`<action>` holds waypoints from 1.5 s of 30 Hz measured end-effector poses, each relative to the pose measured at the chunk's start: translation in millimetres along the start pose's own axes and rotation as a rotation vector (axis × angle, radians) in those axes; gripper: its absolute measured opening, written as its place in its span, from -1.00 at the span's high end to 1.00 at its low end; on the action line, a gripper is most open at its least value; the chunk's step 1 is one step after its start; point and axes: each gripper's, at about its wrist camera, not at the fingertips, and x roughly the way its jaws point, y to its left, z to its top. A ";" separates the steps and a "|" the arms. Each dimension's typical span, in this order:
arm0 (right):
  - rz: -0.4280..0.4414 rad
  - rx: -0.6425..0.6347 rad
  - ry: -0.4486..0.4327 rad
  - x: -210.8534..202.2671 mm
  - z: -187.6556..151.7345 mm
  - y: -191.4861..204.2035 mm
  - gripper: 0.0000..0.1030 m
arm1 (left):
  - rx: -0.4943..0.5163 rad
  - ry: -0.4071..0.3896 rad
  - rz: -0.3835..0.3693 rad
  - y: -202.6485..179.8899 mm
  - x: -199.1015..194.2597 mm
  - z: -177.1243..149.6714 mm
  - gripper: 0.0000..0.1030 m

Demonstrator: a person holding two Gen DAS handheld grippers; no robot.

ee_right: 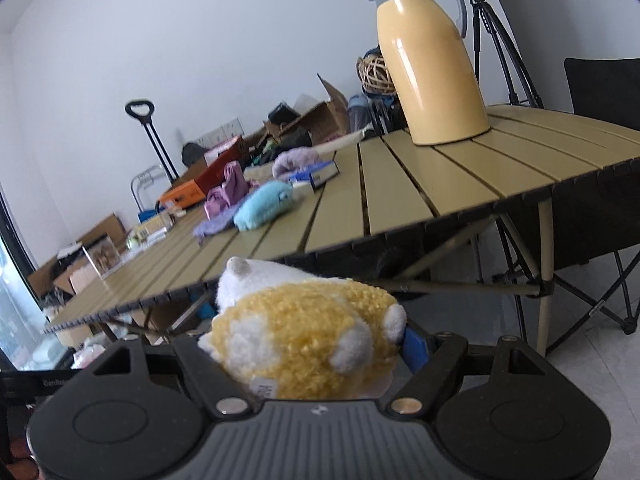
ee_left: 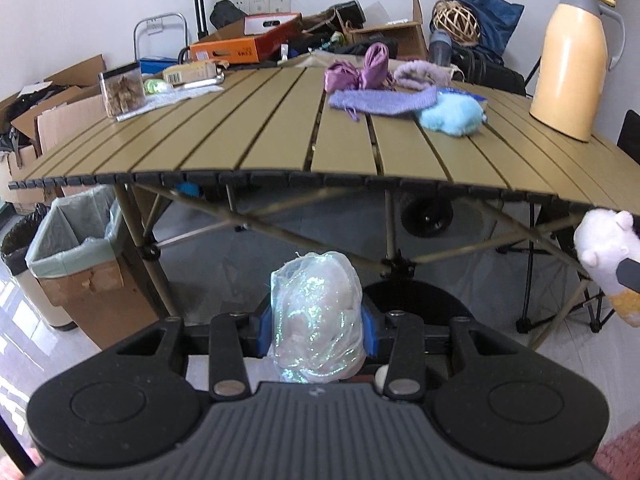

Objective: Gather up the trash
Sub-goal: 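Carry the plastic bag and plush toy off the table toward the black bin, then lower the plastic bag into the black bin and open the left tool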

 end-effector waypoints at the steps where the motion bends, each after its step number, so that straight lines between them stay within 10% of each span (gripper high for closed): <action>1: -0.008 -0.003 0.010 0.6 -2.0 -0.6 -0.50 | 0.000 0.006 -0.004 0.4 1.4 -2.3 0.19; 45: -0.225 -0.025 0.228 57.8 -39.6 -42.1 -0.50 | -0.008 0.353 -0.044 -1.3 113.6 -50.4 0.19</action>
